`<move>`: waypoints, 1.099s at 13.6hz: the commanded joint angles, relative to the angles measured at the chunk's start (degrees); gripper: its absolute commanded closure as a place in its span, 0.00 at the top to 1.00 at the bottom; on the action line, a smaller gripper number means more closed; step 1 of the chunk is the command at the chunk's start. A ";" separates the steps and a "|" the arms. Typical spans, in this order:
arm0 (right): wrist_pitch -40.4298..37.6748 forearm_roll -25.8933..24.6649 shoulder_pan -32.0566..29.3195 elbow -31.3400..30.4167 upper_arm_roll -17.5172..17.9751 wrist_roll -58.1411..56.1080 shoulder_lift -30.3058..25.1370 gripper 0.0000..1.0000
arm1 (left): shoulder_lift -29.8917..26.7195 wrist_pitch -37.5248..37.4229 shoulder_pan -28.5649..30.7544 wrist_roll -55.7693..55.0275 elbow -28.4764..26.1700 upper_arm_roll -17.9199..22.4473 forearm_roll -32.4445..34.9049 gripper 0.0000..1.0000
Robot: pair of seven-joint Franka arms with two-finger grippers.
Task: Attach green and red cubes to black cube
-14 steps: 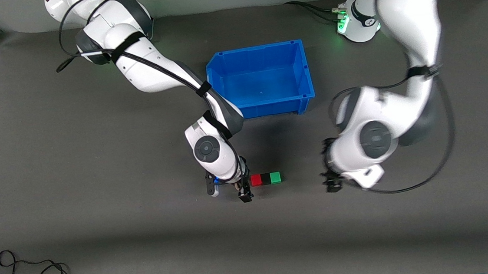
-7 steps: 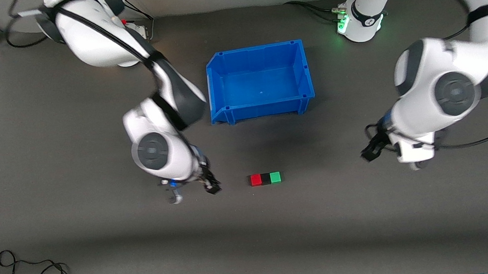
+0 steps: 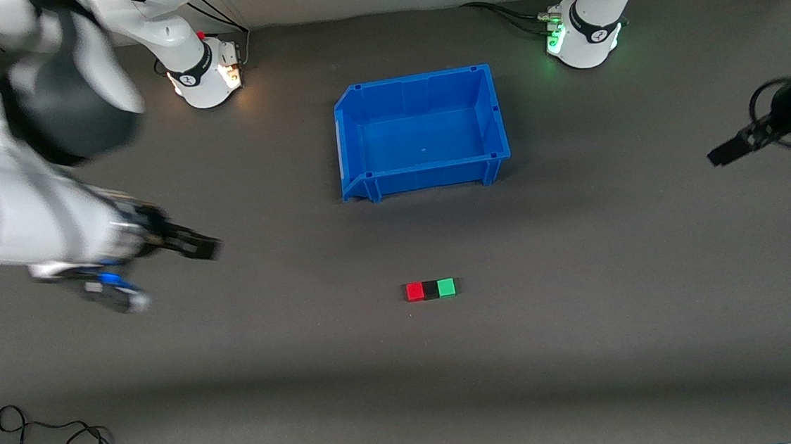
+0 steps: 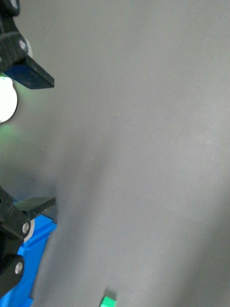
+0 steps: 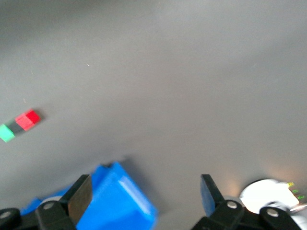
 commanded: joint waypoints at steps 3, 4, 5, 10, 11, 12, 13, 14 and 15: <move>-0.07 -5.92 -2.70 -11.33 -7.03 -31.43 -11.71 1.00 | -1.68 -1.27 -0.52 13.10 1.02 -0.50 0.81 1.00; 0.28 -6.55 -2.70 -12.65 -7.65 -31.46 -12.68 1.00 | -1.16 -0.75 -0.52 15.03 1.20 -0.59 0.91 1.00; 2.37 -6.64 -2.53 -16.23 -8.18 -31.46 -14.60 1.00 | -0.80 -0.40 -0.61 14.87 1.29 -0.59 0.91 1.00; 23.05 -7.00 -3.13 -33.86 -8.97 -31.72 -24.83 1.00 | 3.33 -1.10 -2.09 15.40 6.38 0.90 0.47 1.00; 22.44 -7.00 -3.31 -30.19 -9.24 -31.90 -22.64 1.00 | 3.42 -1.36 -3.49 15.57 6.56 1.51 0.82 1.00; 21.56 -7.00 -3.31 -28.76 -10.54 -32.08 -21.83 1.00 | 3.33 -1.45 -5.07 15.58 6.56 3.09 0.91 1.00; 21.03 -6.91 -3.23 -28.57 -10.99 -32.16 -21.65 1.00 | 3.33 -1.53 -6.48 15.58 6.56 4.93 0.74 1.00; 20.94 -6.91 -3.05 -28.65 -11.00 -32.16 -21.65 1.00 | 3.51 -1.45 -7.54 15.49 6.39 5.56 0.82 1.00; 20.85 -6.91 -2.79 -28.74 -11.00 -31.99 -21.65 1.00 | 4.03 -1.45 -7.55 15.40 6.39 5.48 0.91 1.00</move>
